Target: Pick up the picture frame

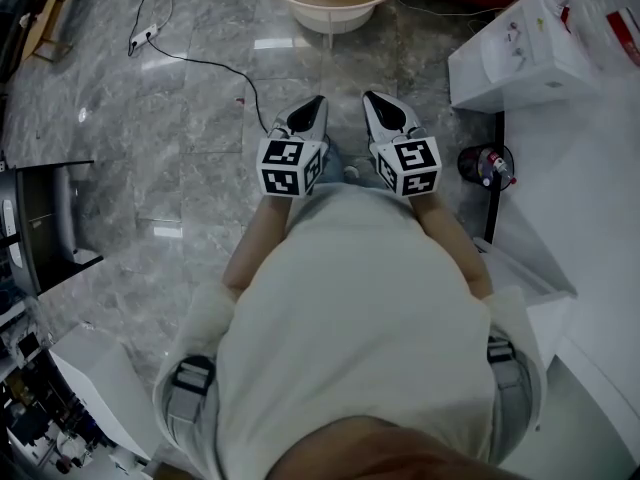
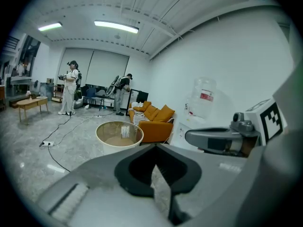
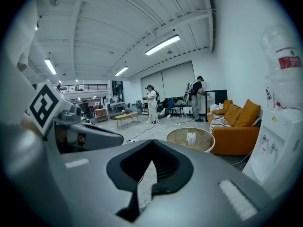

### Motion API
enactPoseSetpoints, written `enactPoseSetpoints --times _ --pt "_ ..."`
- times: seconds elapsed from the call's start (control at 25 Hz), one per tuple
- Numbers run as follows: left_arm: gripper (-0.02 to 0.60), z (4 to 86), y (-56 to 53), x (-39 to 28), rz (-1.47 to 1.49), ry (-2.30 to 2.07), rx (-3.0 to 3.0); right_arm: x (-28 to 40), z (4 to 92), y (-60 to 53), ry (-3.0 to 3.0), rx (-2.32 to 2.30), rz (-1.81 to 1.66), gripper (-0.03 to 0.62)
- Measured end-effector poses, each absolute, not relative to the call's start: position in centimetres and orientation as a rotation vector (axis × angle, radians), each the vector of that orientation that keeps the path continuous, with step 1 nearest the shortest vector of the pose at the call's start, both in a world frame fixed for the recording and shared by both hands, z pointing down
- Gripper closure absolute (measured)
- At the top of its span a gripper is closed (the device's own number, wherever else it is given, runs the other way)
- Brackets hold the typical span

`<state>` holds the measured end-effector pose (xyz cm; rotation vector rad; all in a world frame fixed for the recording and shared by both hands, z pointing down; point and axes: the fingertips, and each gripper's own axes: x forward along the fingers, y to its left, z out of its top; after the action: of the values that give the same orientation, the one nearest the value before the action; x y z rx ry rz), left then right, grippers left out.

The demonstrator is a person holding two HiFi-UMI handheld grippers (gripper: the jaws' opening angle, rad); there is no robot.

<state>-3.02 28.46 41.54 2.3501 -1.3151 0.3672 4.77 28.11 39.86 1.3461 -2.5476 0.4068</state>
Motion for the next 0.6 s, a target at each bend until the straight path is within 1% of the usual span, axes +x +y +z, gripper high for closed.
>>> enactPoseSetpoints --times 0.6 --pt "0.581 42.2 26.9 -1.7 0.359 -1.31 2.336 5.6 40.7 26.7 -2.532 1.306 0.392 0.595"
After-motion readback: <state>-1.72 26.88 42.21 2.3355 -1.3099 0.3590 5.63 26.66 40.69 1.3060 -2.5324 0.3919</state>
